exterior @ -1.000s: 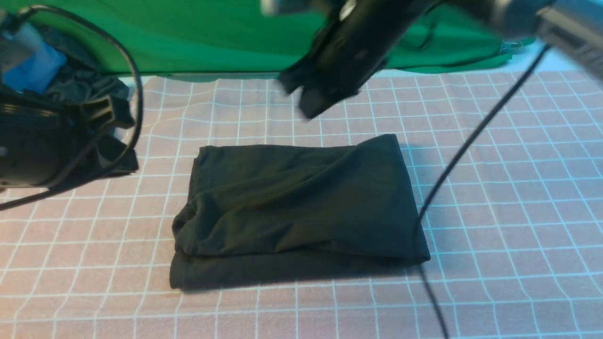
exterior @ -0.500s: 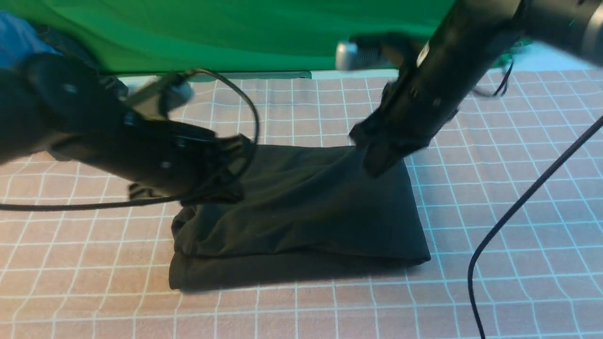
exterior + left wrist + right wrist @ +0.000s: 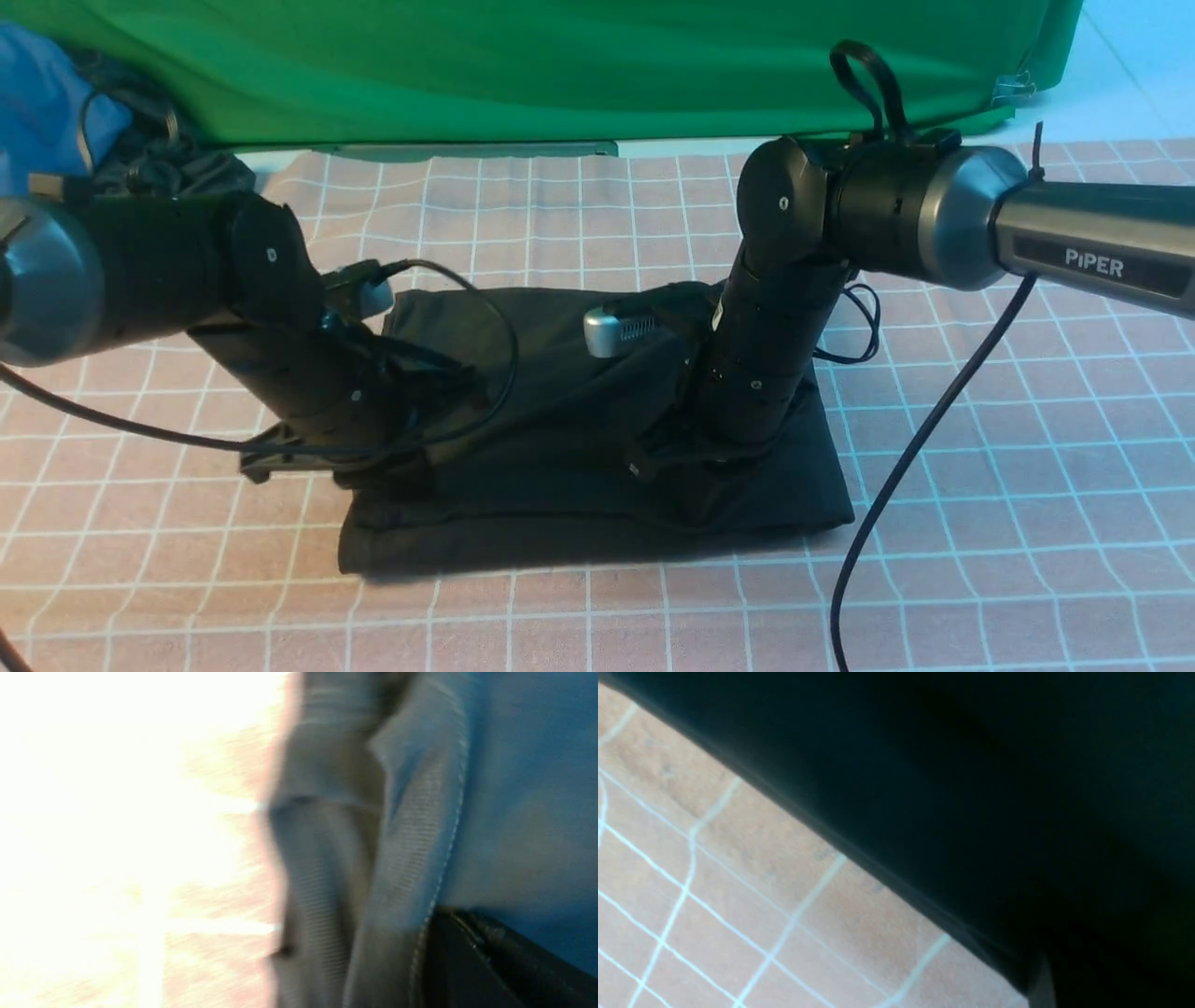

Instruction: Fold a long-sleeved shirt over a pink coffee tablecloth.

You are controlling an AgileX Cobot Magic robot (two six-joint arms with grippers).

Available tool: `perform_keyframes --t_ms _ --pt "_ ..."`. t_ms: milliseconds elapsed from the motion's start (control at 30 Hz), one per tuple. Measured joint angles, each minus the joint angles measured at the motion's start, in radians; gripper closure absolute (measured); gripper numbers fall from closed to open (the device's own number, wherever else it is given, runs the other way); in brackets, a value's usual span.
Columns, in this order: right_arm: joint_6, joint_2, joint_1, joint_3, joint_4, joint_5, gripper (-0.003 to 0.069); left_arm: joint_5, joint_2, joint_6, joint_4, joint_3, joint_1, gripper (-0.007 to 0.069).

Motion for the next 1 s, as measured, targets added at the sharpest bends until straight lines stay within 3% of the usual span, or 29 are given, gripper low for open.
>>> perform_keyframes --t_ms 433,733,1000 --pt "0.032 0.000 0.011 -0.029 -0.016 0.088 0.0621 0.009 -0.052 -0.017 0.055 0.056 0.103 0.0611" --pt "0.035 -0.083 0.008 -0.189 -0.025 0.052 0.0621 -0.016 -0.234 -0.015 0.043 -0.008 0.129 0.0611" --pt "0.029 -0.090 0.001 -0.308 -0.041 0.076 0.0621 -0.020 -0.101 -0.022 0.035 -0.112 0.129 0.0608"
